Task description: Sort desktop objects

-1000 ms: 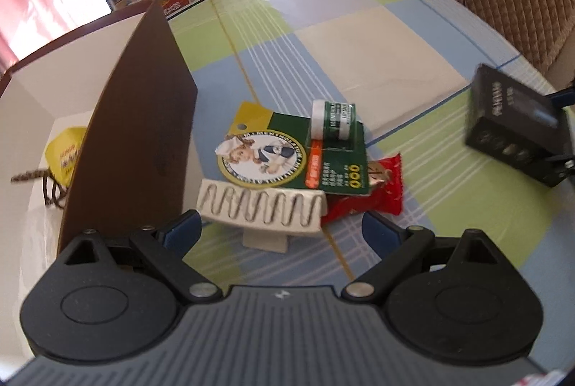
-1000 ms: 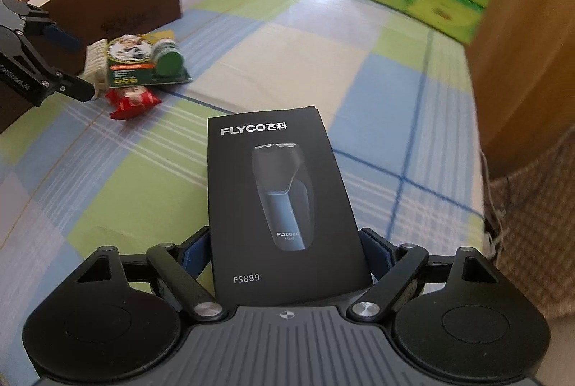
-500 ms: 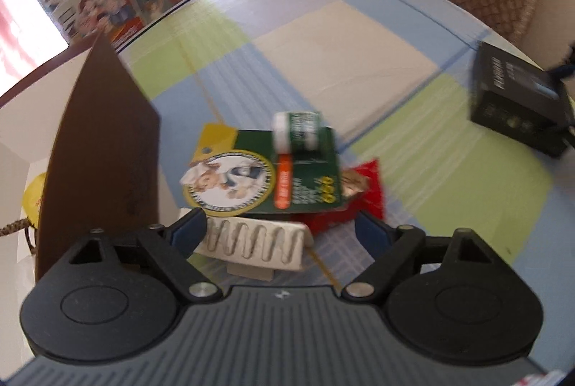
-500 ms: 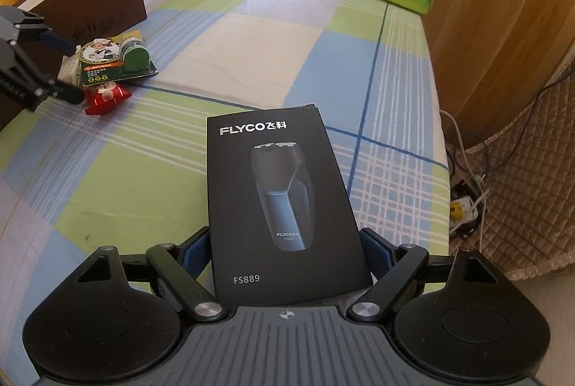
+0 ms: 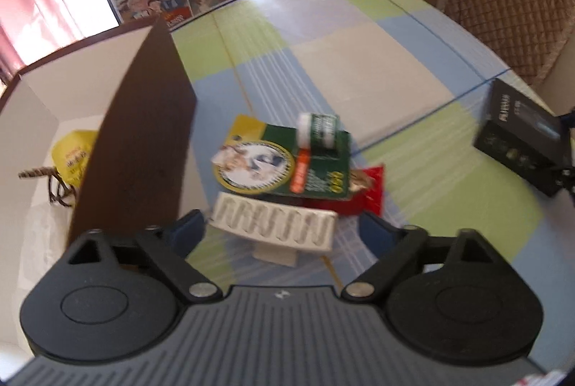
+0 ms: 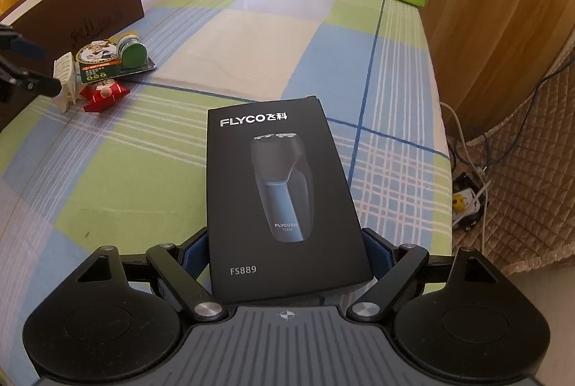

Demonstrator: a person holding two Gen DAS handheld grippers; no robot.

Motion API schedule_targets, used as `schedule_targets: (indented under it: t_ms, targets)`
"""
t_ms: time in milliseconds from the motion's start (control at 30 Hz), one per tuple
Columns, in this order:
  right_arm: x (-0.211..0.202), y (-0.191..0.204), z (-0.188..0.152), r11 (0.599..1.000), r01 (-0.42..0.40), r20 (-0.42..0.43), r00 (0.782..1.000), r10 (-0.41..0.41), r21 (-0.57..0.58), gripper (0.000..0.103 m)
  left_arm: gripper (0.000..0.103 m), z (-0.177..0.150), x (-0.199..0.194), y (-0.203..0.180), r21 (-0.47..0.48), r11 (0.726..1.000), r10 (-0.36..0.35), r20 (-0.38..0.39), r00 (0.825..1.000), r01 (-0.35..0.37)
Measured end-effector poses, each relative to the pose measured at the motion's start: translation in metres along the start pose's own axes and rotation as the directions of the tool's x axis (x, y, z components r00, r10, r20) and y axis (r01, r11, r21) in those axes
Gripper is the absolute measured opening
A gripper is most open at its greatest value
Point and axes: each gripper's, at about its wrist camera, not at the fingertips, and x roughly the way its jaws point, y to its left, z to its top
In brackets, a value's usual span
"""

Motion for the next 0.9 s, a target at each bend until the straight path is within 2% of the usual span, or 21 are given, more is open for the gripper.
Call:
schedule_targets:
  t_ms: [167,200,233,267,533,600,667,900]
  targets:
    - [-0.001,0.0,-0.001,1.0,-0.002,0.003,1.0,0.002,-0.003,0.083,0.094,0.004,0.023,-0.002,0.09,0.996,-0.022,-0.047,0.999,0.026]
    - [-0.002,0.001,-0.001,1.0,-0.001,0.005,1.0,0.001,-0.004,0.083,0.092,0.002,0.027,-0.003,0.098,0.995,-0.02,-0.053,0.998,0.025]
    - [-0.003,0.001,-0.002,1.0,0.0,0.007,1.0,0.0,-0.005,0.082,0.085,0.001,0.029,-0.004,0.104,0.994,-0.017,-0.061,0.998,0.024]
    - [-0.004,0.001,-0.003,1.0,-0.001,0.009,1.0,0.001,-0.004,0.082,0.084,0.0,0.029,-0.006,0.106,0.994,-0.015,-0.062,0.998,0.022]
    - [-0.01,0.001,-0.009,1.0,-0.002,0.009,1.0,0.002,0.006,0.08,0.081,-0.018,0.007,-0.026,0.06,0.993,-0.099,-0.056,0.993,0.103]
    - [-0.011,0.001,-0.009,1.0,-0.003,0.005,1.0,0.003,0.003,0.08,0.082,-0.021,0.004,-0.03,0.045,0.994,-0.096,-0.059,0.994,0.099]
    - [-0.012,0.002,-0.008,1.0,0.001,0.003,1.0,-0.001,-0.001,0.08,0.088,-0.021,0.003,-0.03,0.024,0.996,-0.086,-0.054,0.995,0.087]
    - [-0.014,0.005,0.0,1.0,0.017,0.025,1.0,-0.017,0.006,0.081,0.084,-0.016,0.013,-0.033,0.042,0.996,-0.078,-0.064,0.995,0.081]
